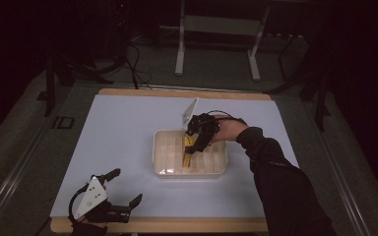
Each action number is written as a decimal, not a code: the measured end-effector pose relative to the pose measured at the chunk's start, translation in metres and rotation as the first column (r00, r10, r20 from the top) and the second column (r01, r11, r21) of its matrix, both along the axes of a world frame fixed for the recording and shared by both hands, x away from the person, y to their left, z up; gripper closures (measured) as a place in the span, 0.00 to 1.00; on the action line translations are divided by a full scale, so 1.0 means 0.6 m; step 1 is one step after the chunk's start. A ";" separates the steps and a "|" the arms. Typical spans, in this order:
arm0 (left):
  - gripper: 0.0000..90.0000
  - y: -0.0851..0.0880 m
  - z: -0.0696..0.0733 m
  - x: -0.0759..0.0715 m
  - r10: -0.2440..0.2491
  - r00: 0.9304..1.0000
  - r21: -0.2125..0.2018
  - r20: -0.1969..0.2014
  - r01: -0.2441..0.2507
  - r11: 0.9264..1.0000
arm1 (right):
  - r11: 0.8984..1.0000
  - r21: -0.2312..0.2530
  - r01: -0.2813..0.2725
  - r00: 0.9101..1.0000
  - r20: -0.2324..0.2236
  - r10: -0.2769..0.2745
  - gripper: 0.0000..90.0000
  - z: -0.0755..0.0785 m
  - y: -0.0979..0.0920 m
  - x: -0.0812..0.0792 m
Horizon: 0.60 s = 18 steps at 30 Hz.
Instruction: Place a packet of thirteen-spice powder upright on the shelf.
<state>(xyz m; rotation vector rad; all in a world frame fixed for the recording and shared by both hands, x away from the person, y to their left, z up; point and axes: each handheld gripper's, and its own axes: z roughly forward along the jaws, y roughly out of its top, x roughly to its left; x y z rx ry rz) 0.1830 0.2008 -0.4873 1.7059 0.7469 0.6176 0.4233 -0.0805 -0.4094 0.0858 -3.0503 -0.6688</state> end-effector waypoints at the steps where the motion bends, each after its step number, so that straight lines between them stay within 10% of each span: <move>1: 0.00 0.000 0.000 0.000 0.000 1.000 -0.001 -0.001 0.000 1.000 | 1.000 0.002 -0.002 1.000 0.002 0.002 0.34 0.000 0.000 0.000; 18: 0.00 -0.002 -0.001 0.001 -0.005 1.000 0.004 -0.006 0.005 1.000 | 0.996 0.070 0.049 0.998 0.040 -0.052 0.29 0.047 -0.030 -0.005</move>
